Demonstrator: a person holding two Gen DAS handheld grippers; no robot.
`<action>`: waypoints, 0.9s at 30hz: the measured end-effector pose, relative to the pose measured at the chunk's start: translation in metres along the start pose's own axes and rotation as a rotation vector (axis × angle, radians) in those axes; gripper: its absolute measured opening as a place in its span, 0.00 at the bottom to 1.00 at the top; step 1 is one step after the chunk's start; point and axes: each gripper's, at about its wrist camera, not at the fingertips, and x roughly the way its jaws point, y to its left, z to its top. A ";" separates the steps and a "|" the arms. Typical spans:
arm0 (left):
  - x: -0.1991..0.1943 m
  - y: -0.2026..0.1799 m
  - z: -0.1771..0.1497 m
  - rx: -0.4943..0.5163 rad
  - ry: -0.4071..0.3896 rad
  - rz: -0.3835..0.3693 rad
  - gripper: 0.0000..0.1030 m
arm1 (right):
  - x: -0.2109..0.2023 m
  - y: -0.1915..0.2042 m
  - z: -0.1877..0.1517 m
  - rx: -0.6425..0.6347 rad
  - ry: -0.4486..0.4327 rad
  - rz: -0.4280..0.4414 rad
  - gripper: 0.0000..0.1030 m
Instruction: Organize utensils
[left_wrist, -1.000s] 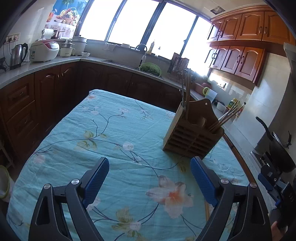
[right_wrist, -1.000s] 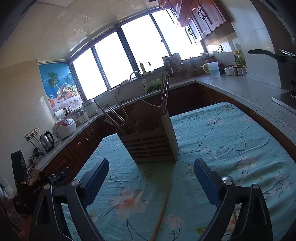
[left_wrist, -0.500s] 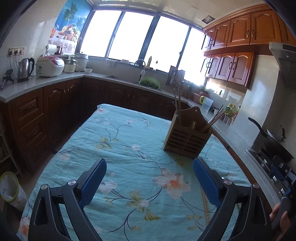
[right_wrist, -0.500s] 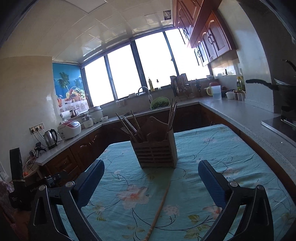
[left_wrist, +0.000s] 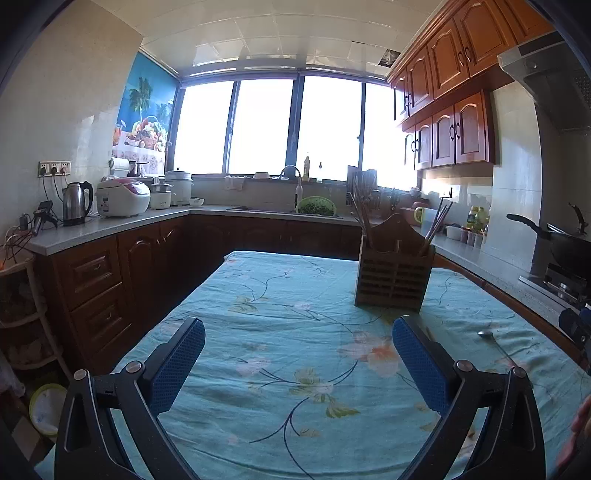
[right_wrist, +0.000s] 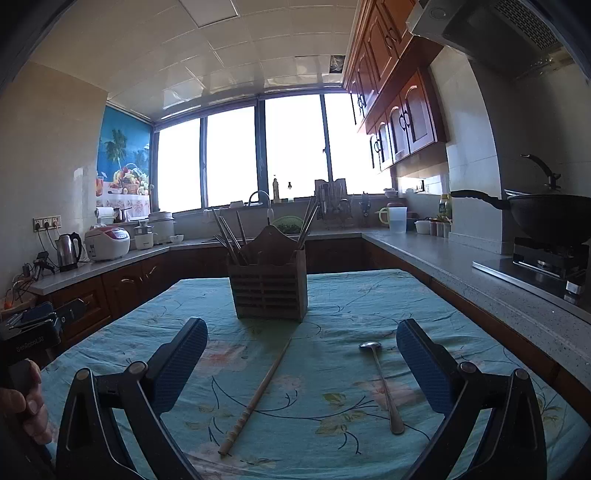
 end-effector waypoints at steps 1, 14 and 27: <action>-0.002 -0.001 -0.003 0.001 0.001 0.000 0.99 | -0.002 -0.002 -0.001 0.005 -0.005 -0.002 1.00; -0.001 -0.007 -0.005 0.047 0.031 -0.006 0.99 | -0.010 0.000 -0.016 0.000 0.028 -0.019 1.00; 0.002 -0.016 -0.005 0.091 0.078 0.017 0.99 | -0.010 -0.004 -0.026 0.012 0.052 -0.039 1.00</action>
